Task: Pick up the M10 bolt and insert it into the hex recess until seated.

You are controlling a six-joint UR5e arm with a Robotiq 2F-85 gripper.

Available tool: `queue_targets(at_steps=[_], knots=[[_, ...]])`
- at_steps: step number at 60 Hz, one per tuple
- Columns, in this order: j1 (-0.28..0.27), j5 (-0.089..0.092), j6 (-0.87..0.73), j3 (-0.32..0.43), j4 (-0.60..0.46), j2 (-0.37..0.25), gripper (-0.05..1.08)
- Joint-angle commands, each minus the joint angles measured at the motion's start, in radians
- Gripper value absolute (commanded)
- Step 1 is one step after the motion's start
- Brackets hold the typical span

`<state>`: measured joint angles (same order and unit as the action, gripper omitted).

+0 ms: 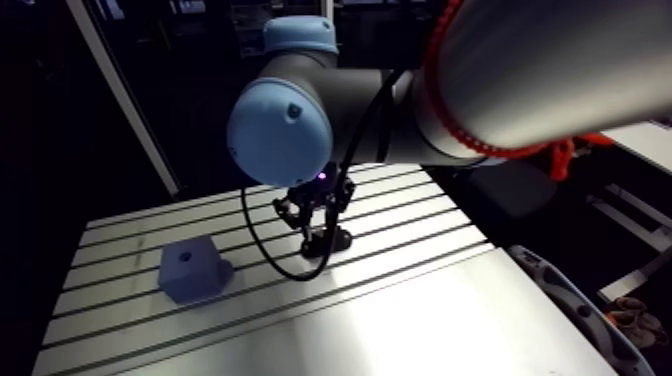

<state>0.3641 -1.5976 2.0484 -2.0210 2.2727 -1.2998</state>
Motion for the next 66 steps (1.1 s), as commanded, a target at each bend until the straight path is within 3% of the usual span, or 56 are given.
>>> queue_targets(at_steps=[1,66], knots=[[0.0,-0.002,-0.001,0.0,0.001,0.0,0.54],[0.0,0.0,0.0,0.001,0.022,0.015,0.55]])
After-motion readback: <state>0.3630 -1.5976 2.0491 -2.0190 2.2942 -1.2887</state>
